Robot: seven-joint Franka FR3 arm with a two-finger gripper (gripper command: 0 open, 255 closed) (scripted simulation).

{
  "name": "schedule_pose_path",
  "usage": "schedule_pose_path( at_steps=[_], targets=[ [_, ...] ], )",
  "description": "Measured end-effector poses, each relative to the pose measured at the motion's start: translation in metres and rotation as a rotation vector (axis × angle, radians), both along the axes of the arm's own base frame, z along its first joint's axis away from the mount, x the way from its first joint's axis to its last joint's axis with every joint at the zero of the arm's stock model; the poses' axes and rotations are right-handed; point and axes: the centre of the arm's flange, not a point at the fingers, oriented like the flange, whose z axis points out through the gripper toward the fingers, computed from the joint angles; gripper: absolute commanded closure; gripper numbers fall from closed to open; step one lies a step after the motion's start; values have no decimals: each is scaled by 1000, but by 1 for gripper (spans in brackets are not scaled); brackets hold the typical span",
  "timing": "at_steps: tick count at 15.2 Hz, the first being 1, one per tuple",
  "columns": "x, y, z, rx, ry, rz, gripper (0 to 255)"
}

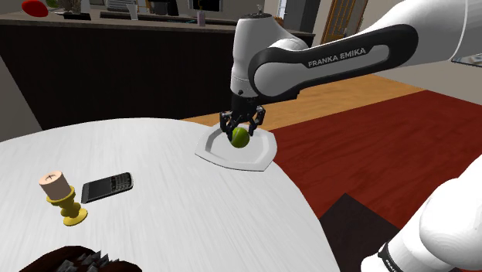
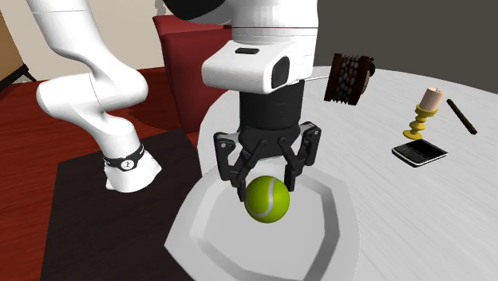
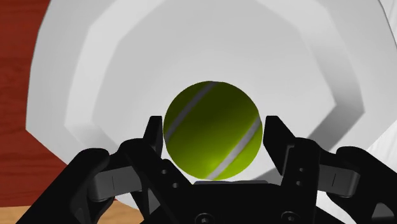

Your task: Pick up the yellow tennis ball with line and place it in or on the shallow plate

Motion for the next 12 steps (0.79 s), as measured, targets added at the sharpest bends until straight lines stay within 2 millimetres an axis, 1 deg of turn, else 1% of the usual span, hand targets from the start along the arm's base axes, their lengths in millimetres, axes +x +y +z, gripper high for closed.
schedule_pose_path(
  at_steps=[2, 3, 9, 11, 12],
  targets=[
    [1, 0, 0, 0, 0, -1, 255],
    [1, 0, 0, 0, 0, -1, 0],
    [0, 1, -3, -1, 7, 1, 0],
    [-3, 1, 12, -1, 6, 1, 0],
    [-7, 4, 23, 0, 5, 1, 0]
  ],
)
